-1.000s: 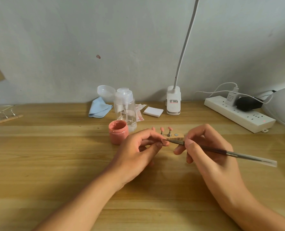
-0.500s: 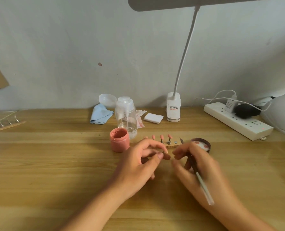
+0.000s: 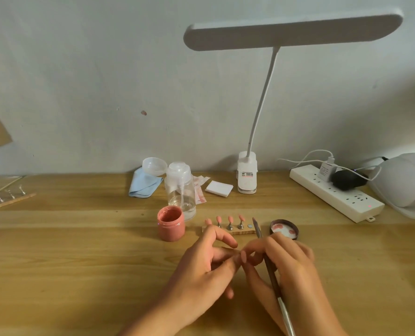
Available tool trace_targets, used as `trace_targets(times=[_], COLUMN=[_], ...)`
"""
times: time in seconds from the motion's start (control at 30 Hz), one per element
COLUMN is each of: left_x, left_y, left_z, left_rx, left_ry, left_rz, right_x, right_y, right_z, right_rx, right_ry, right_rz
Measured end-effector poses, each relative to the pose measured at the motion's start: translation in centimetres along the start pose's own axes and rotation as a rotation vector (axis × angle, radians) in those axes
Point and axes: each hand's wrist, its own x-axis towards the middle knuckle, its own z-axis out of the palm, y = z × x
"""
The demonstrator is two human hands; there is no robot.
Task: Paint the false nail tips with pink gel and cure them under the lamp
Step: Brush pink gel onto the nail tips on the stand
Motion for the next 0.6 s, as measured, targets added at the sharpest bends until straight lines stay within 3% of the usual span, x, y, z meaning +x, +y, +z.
trace_targets(times=[0.27,0.37,0.43,0.6], left_x=[-0.2,-0.3,-0.3,-0.1], left_y=[0.3,-0.3,-0.7,-1.4], left_z=[-0.1,-1.1,-1.9,-2.7], left_rx=[0.095,0.375,0.624,0.792], left_ry=[0.139,0.312,0.371,0.399], left_rz=[-0.015,-0.026,-0.030,-0.043], right_x=[1.7,4.2,5.7,6.7], right_y=[0.8,2.8,4.3,6.0], right_z=[0.0,-0.7,-0.8,0.6], right_rx=[0.205,0.227,0.111,-0.037], right_ry=[-0.076,-0.101,-0.185,-0.253], right_rz=[0.105,0.231,0.255,0.229])
